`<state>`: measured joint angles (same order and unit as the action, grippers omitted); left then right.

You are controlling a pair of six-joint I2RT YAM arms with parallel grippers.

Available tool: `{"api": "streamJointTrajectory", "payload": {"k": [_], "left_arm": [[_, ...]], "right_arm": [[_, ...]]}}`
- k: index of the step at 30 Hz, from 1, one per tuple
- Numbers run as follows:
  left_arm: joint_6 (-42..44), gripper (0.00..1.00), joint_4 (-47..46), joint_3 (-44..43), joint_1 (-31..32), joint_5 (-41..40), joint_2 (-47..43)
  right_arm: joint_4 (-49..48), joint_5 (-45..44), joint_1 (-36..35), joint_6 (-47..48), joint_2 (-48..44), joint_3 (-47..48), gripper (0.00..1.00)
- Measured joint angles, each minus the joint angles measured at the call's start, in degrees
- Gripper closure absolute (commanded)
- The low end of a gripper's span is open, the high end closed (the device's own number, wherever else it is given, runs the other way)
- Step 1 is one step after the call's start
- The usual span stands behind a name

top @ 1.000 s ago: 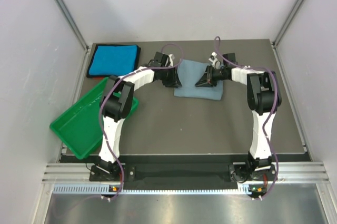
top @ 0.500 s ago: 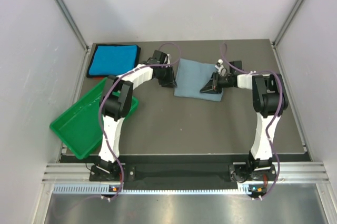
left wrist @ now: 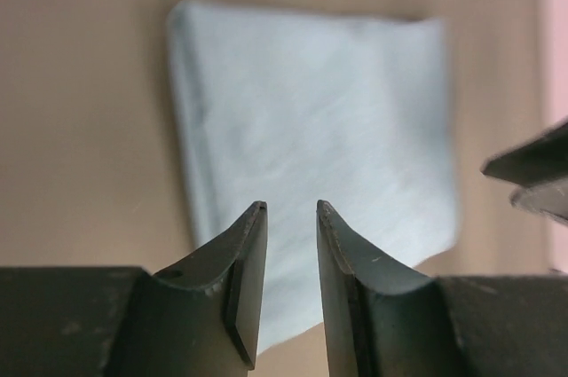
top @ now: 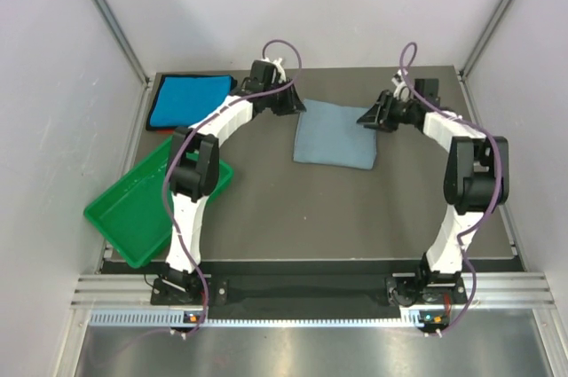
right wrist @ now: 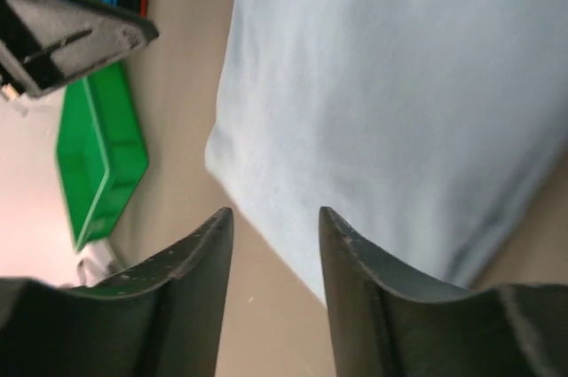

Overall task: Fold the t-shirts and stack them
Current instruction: Fold the tshirt

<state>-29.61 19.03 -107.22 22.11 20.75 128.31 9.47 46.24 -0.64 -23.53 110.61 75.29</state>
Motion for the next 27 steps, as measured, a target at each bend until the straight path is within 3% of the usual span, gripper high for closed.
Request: {"api": "streamJointTrajectory", "payload": {"k": [3, 8, 13, 18, 21, 22, 25, 27], "left_arm": [[-2.49, 0.67, -7.56, -0.98, -0.22, 5.16, 1.57], [-5.35, 0.66, -16.15, -4.61, -0.09, 10.43, 8.61], [-6.93, 0.67, -17.49, -10.93, 0.04, 11.32, 17.57], [-8.44, 0.67, -17.79, -13.86, -0.48, 9.86, 20.74], [-9.01, 0.68, -17.84, -14.69, -1.11, 7.96, 20.96], [-9.27, 0.68, -17.84, -14.84, -1.38, 7.58, 21.14], [-9.9, 0.69, -18.18, -14.97, -2.23, 7.13, 21.94], [-10.27, 0.69, -18.53, -15.32, -2.51, 7.26, 22.25]], "right_arm": [[-0.26, -2.89, 1.99, 1.07, -1.73, 0.81, 0.47], [0.92, -6.51, 4.52, 3.23, -0.85, 1.2, 0.5], [2.54, -8.63, 5.31, 6.19, 1.92, 2.84, 0.45], [2.58, -8.85, 5.31, 8.26, 5.31, 2.86, 0.48], [2.56, -9.16, 5.31, 9.01, 8.11, 2.86, 0.58], [2.25, -8.31, 5.42, 8.9, 8.92, 2.86, 0.67], [1.49, -8.52, 5.55, 8.83, 9.31, 2.86, 0.8], [0.57, -8.41, 5.75, 8.72, 10.16, 2.86, 0.84]]}}
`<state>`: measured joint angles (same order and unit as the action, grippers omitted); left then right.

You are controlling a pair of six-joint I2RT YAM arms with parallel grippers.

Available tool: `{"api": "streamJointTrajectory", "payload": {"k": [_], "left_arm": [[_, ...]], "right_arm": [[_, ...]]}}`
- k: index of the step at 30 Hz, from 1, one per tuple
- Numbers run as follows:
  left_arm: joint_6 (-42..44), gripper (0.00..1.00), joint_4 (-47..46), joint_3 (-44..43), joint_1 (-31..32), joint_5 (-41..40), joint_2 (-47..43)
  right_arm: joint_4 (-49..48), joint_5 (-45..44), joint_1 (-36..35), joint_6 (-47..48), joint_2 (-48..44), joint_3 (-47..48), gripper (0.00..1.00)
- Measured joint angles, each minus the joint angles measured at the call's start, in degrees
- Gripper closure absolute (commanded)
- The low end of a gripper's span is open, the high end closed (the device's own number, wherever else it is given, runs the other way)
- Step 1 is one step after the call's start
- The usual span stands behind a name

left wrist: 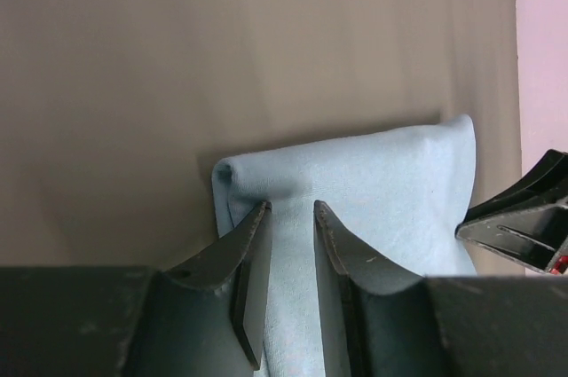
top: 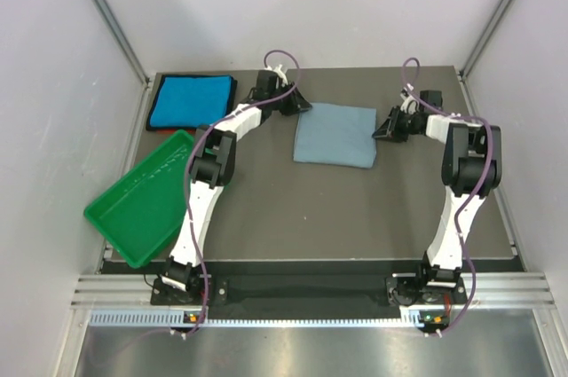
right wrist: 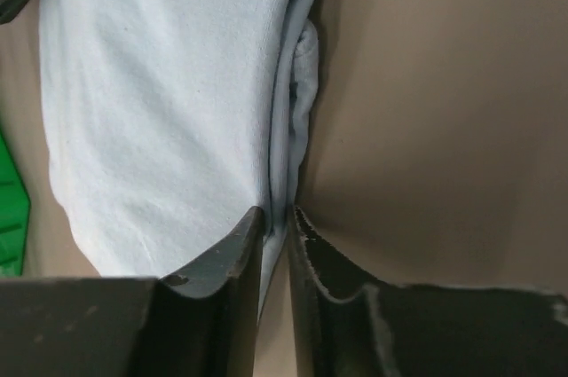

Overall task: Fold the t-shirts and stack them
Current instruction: Fold the tshirt

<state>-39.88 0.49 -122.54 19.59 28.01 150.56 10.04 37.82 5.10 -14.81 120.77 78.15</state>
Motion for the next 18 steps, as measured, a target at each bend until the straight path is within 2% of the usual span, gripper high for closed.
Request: {"api": "streamJointTrajectory", "payload": {"k": [3, 4, 6, 7, 10, 14, 18], "left_arm": [[-0.02, 0.66, 0.59, -0.33, -0.04, 0.07, 0.0], [0.02, 0.63, 0.92, -0.46, -0.04, 0.24, 0.0], [0.81, 0.6, 1.79, -0.98, -0.17, 1.31, 0.0], [1.22, 0.57, 2.38, -1.14, -0.26, 1.84, -0.11], [4.13, 0.5, 4.39, 0.85, -0.74, 2.73, -2.4], [8.33, 0.46, 7.85, 8.5, -1.51, 1.05, -9.73], [10.62, 0.46, 10.21, 10.01, -2.08, 1.11, -12.17]], "right_arm": [[-0.94, 1.55, 0.42, -0.92, 0.81, 0.02, 0.83], [-0.96, 1.79, 0.48, -1.2, 0.81, 0.02, 0.75], [-1.07, 2.38, 0.68, -1.66, 0.79, 0.04, 0.68], [-1.03, 2.62, 0.76, -1.86, 0.7, 0.17, 0.58], [-0.9, 2.36, 0.92, -2.38, -0.74, 0.07, 0.46], [-1.05, 1.97, 1.09, -3.06, -5.9, -2.8, 0.39], [-1.31, 1.84, 1.03, -3.43, -10.95, -6.54, 0.32]]}}
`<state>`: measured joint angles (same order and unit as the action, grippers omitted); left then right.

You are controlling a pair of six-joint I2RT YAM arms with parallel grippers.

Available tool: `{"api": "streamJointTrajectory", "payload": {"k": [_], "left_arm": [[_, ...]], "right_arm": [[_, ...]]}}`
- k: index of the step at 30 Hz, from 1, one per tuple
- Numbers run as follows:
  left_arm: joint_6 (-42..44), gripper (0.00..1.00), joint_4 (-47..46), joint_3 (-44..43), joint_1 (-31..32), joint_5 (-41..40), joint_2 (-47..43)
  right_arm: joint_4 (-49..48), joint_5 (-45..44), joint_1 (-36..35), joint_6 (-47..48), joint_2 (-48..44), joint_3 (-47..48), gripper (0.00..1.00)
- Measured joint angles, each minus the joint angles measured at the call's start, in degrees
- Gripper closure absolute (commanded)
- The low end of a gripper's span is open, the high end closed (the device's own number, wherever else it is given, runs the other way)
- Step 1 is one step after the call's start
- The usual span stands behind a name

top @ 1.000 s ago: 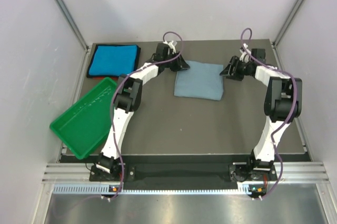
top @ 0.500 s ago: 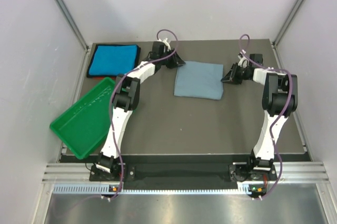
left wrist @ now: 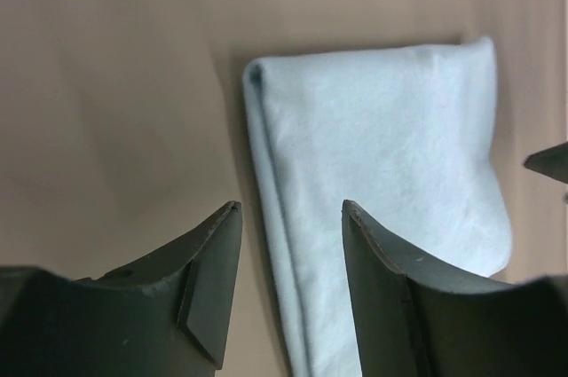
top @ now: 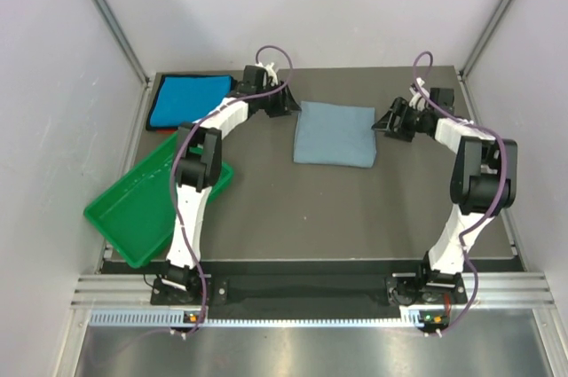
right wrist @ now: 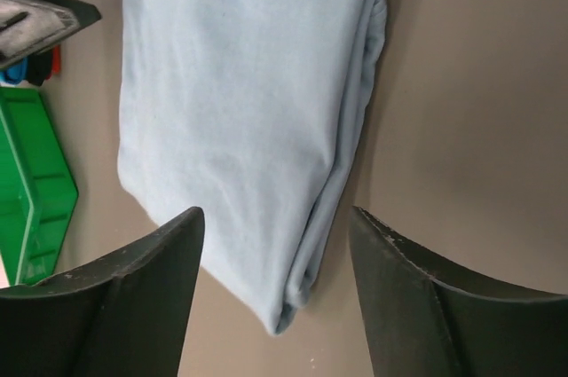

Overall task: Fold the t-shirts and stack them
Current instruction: Fold the tshirt, then neatly place the folded tshirt to the corner

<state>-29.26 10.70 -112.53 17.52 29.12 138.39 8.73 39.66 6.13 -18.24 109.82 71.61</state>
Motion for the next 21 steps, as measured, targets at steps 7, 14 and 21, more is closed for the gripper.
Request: {"api": "streamJointTrajectory", "payload": {"k": [7, 14, 21], "left_arm": [[1.68, 0.45, 1.66, 3.65, 0.66, 1.07, 0.09], [2.08, 0.46, -0.24, 2.73, 1.73, 2.8, 1.49], [2.1, 0.52, -0.9, 1.73, 2.97, 2.29, 2.49]], "right_arm": [[0.24, -0.66, 0.0, -0.31, -2.93, -4.02, 0.3], [0.31, -0.87, -0.11, -0.35, -4.59, -5.49, 0.3], [0.24, -1.03, -0.13, -0.37, -4.76, -5.57, 0.3]]}}
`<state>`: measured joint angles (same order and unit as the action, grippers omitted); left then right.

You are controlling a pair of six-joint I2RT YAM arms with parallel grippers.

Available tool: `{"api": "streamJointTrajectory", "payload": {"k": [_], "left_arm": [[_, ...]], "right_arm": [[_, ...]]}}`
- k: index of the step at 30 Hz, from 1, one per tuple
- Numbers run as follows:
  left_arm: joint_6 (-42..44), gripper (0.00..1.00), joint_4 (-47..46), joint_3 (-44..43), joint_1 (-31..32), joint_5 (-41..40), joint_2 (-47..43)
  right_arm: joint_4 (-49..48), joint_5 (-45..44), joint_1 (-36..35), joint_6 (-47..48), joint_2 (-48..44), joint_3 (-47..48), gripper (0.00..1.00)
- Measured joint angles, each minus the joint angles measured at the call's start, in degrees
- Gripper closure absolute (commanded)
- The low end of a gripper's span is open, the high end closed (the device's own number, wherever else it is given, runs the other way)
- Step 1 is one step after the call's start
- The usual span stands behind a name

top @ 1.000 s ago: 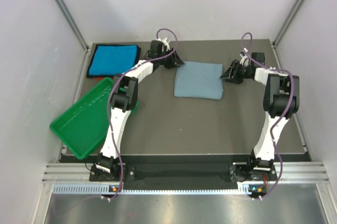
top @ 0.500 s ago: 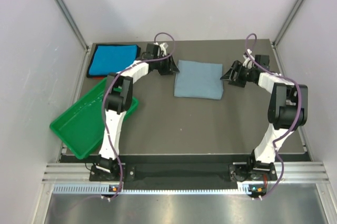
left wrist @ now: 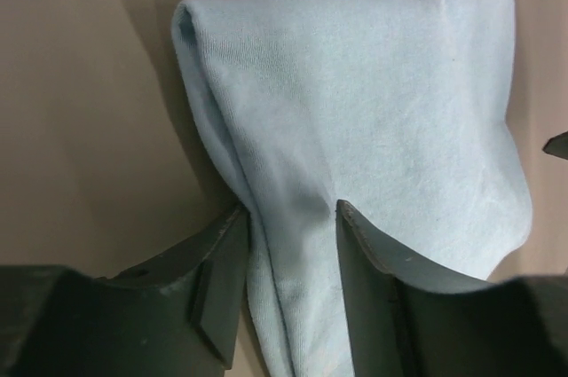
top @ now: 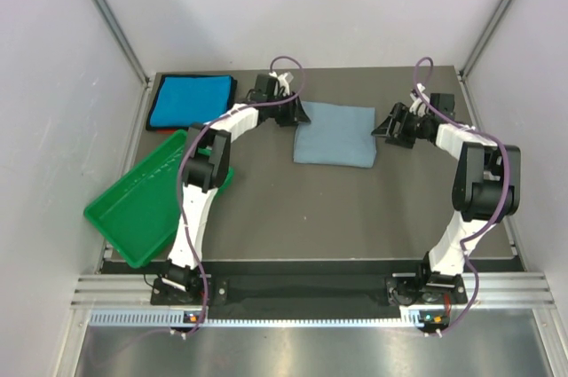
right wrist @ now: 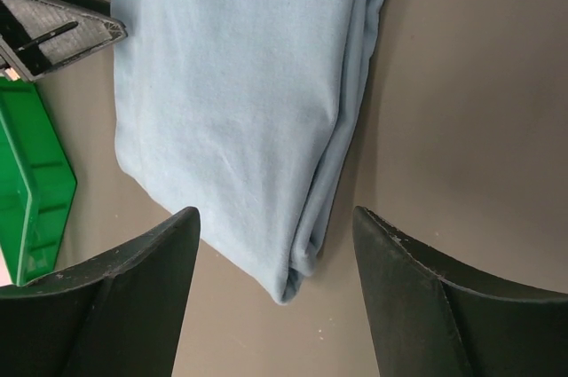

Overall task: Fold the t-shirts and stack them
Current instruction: Neatly place the folded tshirt to the corner

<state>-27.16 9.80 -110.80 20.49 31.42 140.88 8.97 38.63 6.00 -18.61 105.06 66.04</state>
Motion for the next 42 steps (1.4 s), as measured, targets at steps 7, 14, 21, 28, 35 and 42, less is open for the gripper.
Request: {"api": "streamJointTrajectory", "payload": {"k": [7, 14, 21, 28, 35, 42], "left_arm": [[-0.55, 0.76, 0.09, -0.07, 1.68, -3.06, 0.13], [-2.05, 1.0, 0.83, -0.52, 2.71, -4.76, 0.28], [-6.6, 1.0, 7.37, -0.2, 8.09, -17.79, -3.17], [-12.44, 1.0, 10.49, 12.0, 14.97, -27.3, -13.2], [-15.04, 1.0, 10.6, 16.06, 12.68, -28.55, -14.43], [-16.2, 0.6, 8.57, 18.64, 10.21, -26.38, -15.56]], "right_arm": [[-0.04, 0.04, 0.0, -0.17, 0.0, 0.0, 0.3], [-0.87, 0.22, 0.0, -1.16, -1.11, -2.47, 0.3], [-1.75, 0.2, 0.0, -2.54, -3.67, -5.77, 0.3], [-0.37, -1.03, -0.22, -2.36, -5.99, -6.43, 0.3], [1.42, -2.25, -0.24, -1.97, -7.61, -6.47, 0.3], [2.89, -3.1, -0.24, -1.95, -8.87, -6.47, 0.3]]}}
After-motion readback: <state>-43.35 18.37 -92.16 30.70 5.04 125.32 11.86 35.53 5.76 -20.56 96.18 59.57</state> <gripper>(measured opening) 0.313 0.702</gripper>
